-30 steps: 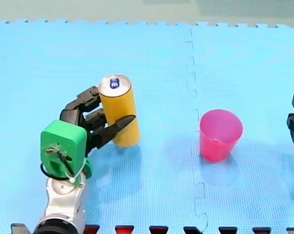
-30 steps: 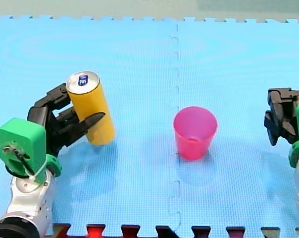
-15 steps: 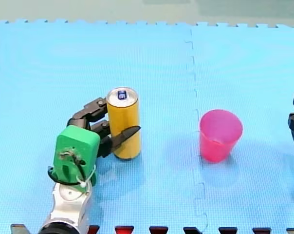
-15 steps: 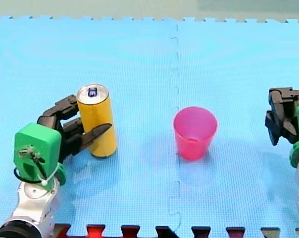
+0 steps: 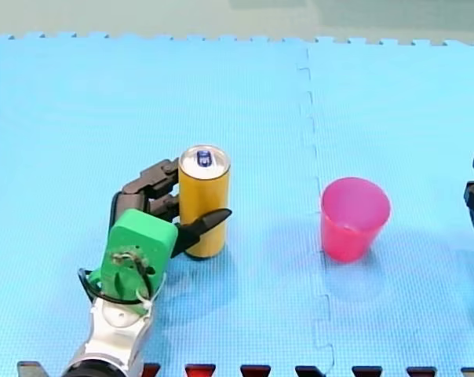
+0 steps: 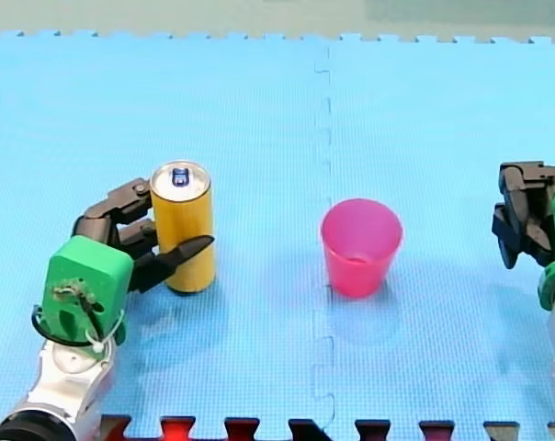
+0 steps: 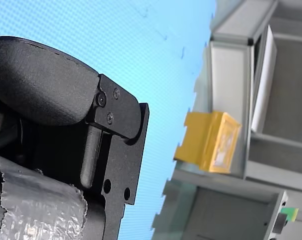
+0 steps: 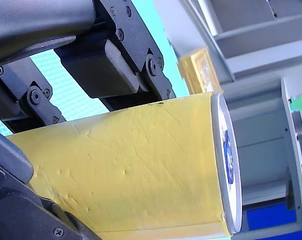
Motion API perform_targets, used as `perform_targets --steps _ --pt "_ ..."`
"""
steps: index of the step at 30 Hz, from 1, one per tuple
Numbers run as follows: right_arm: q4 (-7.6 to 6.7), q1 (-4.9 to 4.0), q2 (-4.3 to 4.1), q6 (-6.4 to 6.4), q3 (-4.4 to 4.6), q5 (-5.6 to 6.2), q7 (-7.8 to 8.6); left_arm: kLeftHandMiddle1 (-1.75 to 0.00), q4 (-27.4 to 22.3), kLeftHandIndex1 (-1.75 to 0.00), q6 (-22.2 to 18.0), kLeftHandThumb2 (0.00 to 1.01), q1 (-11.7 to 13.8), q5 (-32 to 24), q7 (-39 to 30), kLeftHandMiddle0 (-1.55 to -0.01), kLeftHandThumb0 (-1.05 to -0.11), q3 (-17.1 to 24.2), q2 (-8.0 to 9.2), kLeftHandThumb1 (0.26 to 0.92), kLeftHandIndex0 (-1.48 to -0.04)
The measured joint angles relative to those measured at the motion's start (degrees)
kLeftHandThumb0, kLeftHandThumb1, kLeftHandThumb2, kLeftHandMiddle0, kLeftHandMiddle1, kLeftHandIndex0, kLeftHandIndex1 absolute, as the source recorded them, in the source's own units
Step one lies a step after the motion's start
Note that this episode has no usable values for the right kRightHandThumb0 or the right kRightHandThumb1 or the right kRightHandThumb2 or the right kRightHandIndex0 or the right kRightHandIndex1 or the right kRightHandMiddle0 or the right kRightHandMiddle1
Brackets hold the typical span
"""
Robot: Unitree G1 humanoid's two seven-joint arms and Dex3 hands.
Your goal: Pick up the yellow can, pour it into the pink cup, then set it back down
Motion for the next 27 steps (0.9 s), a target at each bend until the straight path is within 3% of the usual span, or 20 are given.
perform_targets --steps 16,27 --pt "-0.12 -0.13 -0.01 0.01 -0.39 0.76 0.81 0.0 0.0 0.0 -2.3 0.0 0.9 2.7 2.8 -1.31 -0.389 -2.2 0.42 0.805 -1.2" --pt "0.11 -0.23 -0.38 0.02 -0.55 0.78 1.55 0.0 -0.3 -0.01 -3.6 0.0 2.6 -1.4 -2.6 -1.3 -0.405 -0.6 0.46 0.797 -1.21"
